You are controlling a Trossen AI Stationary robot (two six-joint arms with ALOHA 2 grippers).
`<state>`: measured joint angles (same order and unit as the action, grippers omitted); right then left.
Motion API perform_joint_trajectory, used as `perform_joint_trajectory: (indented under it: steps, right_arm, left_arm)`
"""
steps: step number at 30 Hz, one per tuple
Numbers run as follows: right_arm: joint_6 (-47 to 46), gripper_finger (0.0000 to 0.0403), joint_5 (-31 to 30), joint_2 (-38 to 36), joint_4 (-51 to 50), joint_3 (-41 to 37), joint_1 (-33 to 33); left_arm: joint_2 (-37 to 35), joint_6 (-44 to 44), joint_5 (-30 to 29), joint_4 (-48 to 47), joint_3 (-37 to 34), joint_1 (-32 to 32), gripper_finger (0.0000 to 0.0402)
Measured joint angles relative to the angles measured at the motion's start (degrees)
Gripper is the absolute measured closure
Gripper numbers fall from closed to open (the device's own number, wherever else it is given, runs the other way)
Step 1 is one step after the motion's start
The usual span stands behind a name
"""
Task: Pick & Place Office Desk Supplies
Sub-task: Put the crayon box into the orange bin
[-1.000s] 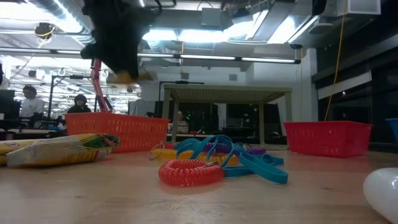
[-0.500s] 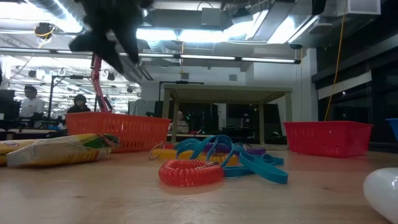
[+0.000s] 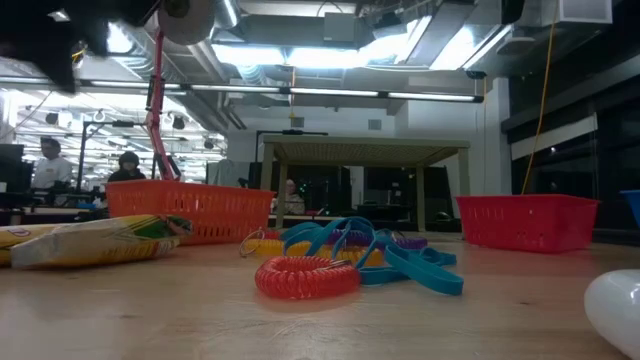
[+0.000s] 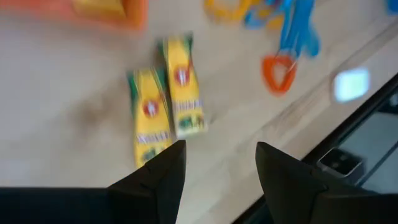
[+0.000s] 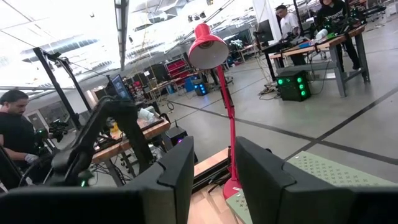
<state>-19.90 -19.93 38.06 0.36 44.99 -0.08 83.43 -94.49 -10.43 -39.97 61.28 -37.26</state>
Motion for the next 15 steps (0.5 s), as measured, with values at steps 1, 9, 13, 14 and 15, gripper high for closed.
perform_joint_trajectory:
  steps: [1,9,13,14,15]
  right_arm:
    - [0.0,0.0285,0.0,0.0,0.0,0.0,0.0]
    - [0.2,0.0285,-0.1,0.1,-0.1,0.0,0.0]
    - [0.2,0.0285,-0.2,0.1,-0.1,0.0,0.0]
    - [0.2,0.0284,-0.2,0.1,-0.1,0.0,0.0]
    - [0.2,0.0284,-0.2,0.1,-0.1,0.0,0.0]
  left_arm:
    - [1.5,-1.1,0.1,0.5,0.2,-0.5,0.0213]
    - [10.4,-2.4,6.9,0.6,2.0,-1.1,0.0214]
    - [12.6,-2.4,10.9,-1.1,2.1,-1.1,0.0213]
    - [12.9,-2.4,11.2,-2.4,2.0,-1.1,0.0212]
    - [13.0,-2.4,11.3,-3.2,2.0,-1.0,0.0212]
